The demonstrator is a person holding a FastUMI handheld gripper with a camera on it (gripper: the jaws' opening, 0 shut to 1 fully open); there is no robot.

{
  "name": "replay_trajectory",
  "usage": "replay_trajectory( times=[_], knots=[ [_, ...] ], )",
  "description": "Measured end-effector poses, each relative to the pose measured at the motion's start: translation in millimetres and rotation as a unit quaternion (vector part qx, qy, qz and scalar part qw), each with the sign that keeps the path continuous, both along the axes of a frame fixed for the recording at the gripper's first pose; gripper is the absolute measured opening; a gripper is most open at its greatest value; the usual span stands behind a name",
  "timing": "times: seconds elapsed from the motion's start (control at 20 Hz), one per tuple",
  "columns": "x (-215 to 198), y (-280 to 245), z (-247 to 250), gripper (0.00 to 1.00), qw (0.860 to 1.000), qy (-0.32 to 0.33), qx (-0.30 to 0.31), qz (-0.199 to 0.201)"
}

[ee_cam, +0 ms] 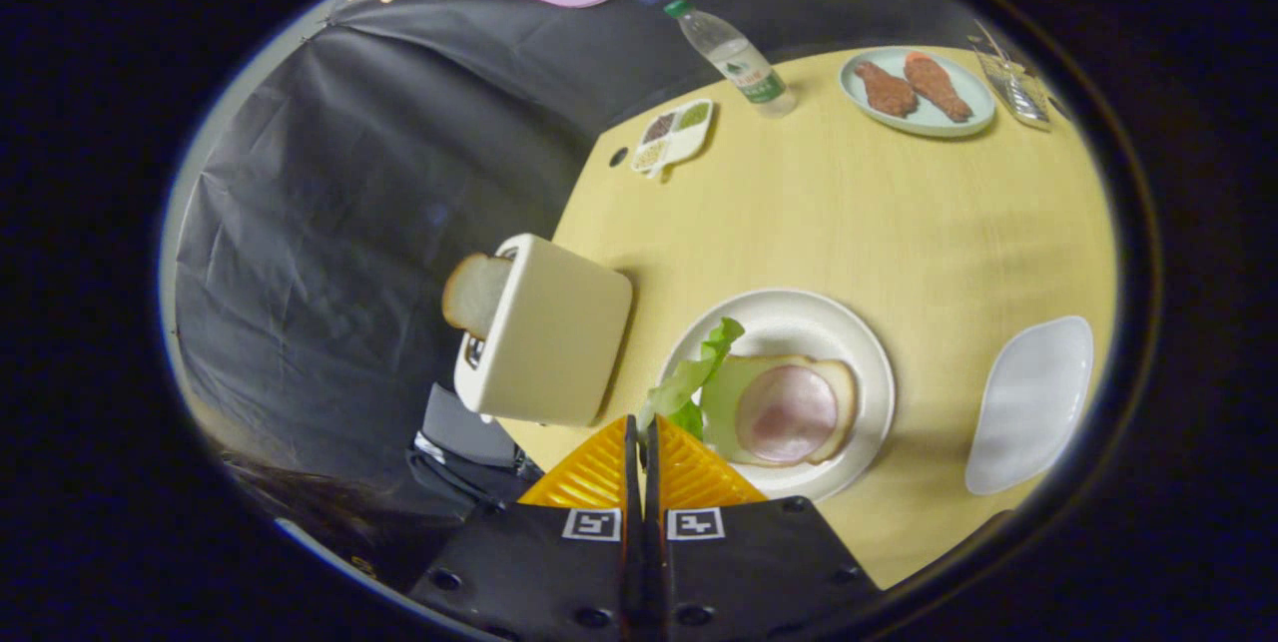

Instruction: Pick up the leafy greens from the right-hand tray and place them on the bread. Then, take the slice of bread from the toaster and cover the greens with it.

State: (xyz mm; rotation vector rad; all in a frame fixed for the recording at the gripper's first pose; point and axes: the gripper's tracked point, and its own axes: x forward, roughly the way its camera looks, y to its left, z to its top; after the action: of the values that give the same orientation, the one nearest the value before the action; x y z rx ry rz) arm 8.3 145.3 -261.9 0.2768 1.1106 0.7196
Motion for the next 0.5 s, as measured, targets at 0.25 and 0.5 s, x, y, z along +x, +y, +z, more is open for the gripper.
replay_trajectory(
  times=[0.25, 0.5],
  knots=[
    [20.6, -37.0, -50.8, 0.03, 0.995, 0.003, -0.099, -0.031],
    [25.7, -60.3, -67.1, 0.05, 0.985, -0.016, -0.163, -0.043]
  ],
)
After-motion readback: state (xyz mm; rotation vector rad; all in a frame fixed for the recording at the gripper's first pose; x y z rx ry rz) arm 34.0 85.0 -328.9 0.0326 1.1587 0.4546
